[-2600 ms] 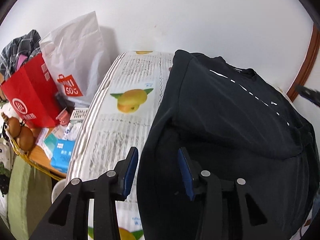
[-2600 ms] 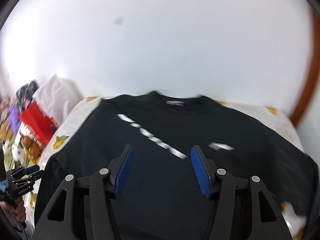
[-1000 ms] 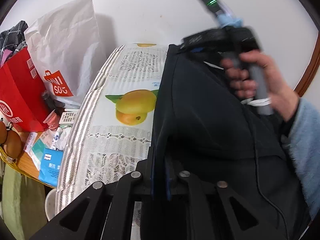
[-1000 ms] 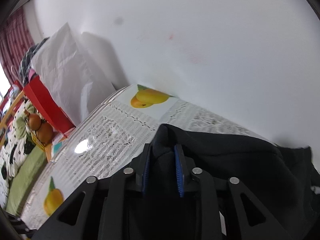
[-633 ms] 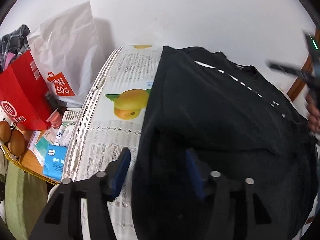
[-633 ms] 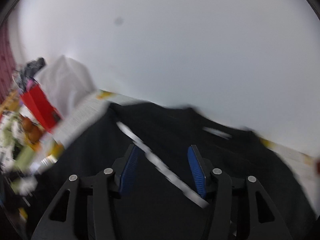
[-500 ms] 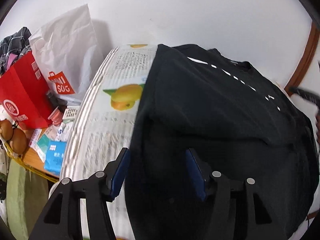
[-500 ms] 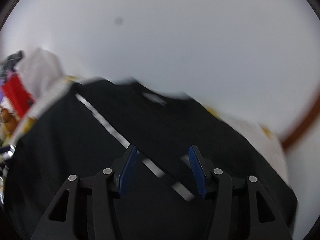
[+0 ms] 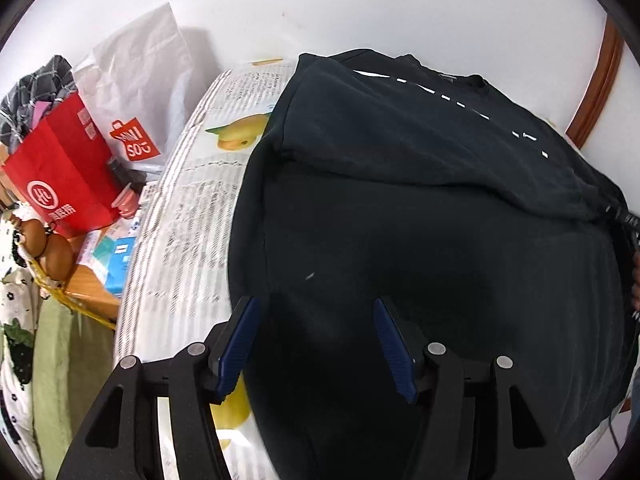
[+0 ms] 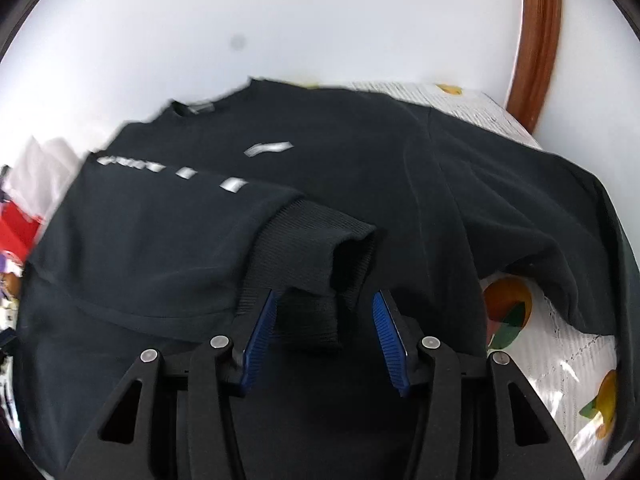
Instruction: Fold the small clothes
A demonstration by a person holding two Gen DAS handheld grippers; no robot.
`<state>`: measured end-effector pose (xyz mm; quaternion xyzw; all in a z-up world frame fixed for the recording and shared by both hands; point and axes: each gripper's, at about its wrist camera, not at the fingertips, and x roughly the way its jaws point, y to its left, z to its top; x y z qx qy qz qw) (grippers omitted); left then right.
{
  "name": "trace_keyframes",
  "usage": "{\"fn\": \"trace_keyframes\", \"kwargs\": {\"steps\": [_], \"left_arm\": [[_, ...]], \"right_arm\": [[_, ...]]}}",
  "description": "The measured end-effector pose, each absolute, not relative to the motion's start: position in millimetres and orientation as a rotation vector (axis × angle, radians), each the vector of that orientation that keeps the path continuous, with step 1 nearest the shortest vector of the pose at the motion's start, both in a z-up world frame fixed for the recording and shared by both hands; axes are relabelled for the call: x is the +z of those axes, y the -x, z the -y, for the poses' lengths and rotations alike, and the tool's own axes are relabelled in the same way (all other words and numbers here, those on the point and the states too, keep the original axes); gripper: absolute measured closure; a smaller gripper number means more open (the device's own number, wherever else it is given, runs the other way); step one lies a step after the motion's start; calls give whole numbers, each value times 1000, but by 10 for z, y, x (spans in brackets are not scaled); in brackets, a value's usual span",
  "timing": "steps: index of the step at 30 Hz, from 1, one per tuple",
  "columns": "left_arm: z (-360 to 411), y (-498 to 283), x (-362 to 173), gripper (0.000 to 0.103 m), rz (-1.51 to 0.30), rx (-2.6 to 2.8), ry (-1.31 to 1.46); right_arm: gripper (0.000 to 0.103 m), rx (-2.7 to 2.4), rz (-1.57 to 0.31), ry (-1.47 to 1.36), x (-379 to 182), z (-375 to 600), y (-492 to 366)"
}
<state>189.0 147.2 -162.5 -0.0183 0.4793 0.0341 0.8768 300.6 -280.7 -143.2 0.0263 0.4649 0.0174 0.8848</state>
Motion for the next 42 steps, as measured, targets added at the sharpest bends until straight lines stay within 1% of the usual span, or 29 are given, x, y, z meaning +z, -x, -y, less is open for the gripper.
{"fn": "trace_keyframes", "kwargs": {"steps": [4,6,8,13,16,21,23,28,30,32,33,34,40,42], "left_arm": [[-1467,-1830,-1625,41,-1007,91,41],[-1444,-1827,-1631,41,-1007,94,42],[-1416,-1819,-1639,41,-996,96,29],[-1409,-1803,-1673,41,-976,111,12],[-1410,-1828,-1695,41,-962,113,23],[-1360,-1846,-1694,41,-945,97,27],[-1335,-1863,-1714,41,-943,106,10],[-1333,-1897,-1824,41,-967,79,42],[-1356,-1879,-1824,41,-949,95,55],[-1396,-1857,-1825,41,-944,95,84],[-1405,-1848,-1825,41,-944,93,91],[-1411,-1833,-1822,41,-942,92,96],[-1469,-1726,-1828,41,-936,105,147],[-1451,-1705,-1825,40,-932,110,147]], "right_arm": [[53,66,-874,-55,-1182,2723,-2997],[53,86,-863,-52,-1148,2653,-3091],[53,53,-867,2,-1226,2580,-3215],[55,-134,-976,98,-1615,2656,-3468],[55,-118,-965,91,-1571,2690,-3412],[54,-104,-879,-45,-1234,2985,-3033],[54,-98,-875,-83,-1117,3170,-2848],[54,-262,-827,-90,-970,3777,-2353],[53,-349,-832,-52,-982,4003,-2167],[51,-433,-852,-2,-1040,4231,-2032],[46,-476,-874,15,-1094,4371,-1948],[44,-497,-897,17,-1151,4474,-1894],[44,-488,-987,-116,-1492,4957,-1598],[44,-461,-959,-147,-1522,5016,-1554]]}}
